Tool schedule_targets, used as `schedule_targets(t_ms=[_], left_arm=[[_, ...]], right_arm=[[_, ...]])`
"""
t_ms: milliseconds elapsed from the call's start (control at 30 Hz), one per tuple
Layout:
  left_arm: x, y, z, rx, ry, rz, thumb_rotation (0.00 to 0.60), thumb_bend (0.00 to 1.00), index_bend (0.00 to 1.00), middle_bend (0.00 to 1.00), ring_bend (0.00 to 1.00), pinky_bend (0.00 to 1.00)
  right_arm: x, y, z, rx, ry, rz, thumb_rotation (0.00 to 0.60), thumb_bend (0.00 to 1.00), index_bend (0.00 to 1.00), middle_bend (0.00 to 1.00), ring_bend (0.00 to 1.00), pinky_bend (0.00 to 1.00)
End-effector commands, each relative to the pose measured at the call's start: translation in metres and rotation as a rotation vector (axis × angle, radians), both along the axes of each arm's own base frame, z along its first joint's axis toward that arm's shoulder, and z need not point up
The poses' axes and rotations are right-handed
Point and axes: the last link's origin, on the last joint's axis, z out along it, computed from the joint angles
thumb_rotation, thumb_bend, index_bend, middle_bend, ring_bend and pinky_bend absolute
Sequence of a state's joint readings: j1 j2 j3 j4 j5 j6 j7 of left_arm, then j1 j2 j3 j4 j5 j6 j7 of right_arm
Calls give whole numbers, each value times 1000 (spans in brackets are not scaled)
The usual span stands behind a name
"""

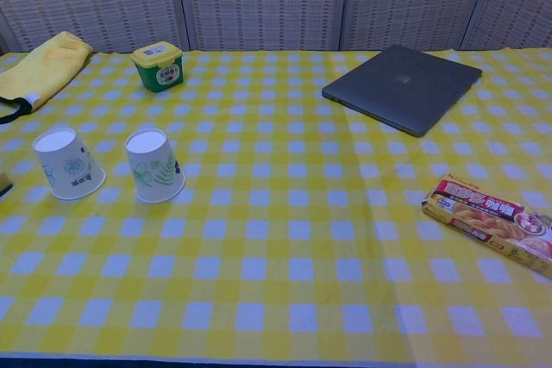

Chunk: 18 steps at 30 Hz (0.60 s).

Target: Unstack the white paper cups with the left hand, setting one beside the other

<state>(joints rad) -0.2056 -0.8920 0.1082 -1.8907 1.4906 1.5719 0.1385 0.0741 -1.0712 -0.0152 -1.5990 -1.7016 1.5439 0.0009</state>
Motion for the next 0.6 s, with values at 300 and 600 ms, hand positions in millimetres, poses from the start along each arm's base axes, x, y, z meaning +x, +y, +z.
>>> schedule_targets(t_ms=[300,600], left_arm=[[-55,-38,-23,105,-41,1,600,347,33,0,0,165],[-55,-43,-24,107,-42,-28,600,347,46,0,0,165]], right_arm=[[2,-5,-18,24,52,-18,600,113,0,0,0,0],[7,-5,-20,19,57,-1,600,113,0,0,0,0]])
